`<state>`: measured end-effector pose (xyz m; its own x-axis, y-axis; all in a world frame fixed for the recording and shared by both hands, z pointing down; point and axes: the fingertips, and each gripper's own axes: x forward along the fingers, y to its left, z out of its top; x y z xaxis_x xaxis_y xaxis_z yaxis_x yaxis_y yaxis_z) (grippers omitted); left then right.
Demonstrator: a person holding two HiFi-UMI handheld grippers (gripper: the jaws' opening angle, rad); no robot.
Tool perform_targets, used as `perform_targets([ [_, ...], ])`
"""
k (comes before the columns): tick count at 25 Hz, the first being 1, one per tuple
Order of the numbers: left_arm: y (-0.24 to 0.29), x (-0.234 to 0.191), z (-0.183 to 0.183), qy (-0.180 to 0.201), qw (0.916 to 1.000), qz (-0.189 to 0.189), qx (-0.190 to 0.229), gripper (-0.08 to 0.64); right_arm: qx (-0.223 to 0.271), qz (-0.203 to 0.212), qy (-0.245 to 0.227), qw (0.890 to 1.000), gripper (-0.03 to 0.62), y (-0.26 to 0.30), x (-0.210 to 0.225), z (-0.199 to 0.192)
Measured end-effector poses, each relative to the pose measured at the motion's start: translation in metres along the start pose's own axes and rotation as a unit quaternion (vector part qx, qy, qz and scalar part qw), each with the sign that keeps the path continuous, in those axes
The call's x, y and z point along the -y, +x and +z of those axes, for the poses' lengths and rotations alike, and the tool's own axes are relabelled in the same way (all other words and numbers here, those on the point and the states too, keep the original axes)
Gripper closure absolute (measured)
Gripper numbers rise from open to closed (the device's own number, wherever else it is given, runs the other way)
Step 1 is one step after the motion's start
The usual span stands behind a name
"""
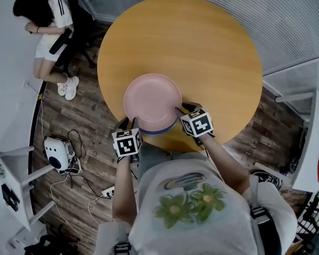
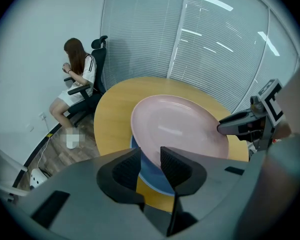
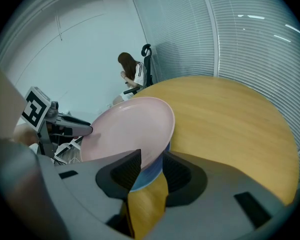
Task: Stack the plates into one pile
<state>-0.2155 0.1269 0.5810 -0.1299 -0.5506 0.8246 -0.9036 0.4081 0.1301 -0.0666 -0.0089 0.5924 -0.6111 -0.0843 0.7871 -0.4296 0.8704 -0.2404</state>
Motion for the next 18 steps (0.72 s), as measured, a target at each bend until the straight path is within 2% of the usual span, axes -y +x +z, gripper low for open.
perform_targets([
  [7, 0.007, 0.002, -0.014, 0.002, 0.9997, -0.006, -0.024, 0.427, -0.014, 0.006, 0.001, 1.0, 0.443, 0.008, 0.002, -0.014],
  [18, 0.013, -0.005, -0.028, 0.019, 0.9984, -0.015, -0.051, 0.428, -0.043, 0.002, -0.025, 0.999, 0.445, 0.02, -0.001, -0.023],
])
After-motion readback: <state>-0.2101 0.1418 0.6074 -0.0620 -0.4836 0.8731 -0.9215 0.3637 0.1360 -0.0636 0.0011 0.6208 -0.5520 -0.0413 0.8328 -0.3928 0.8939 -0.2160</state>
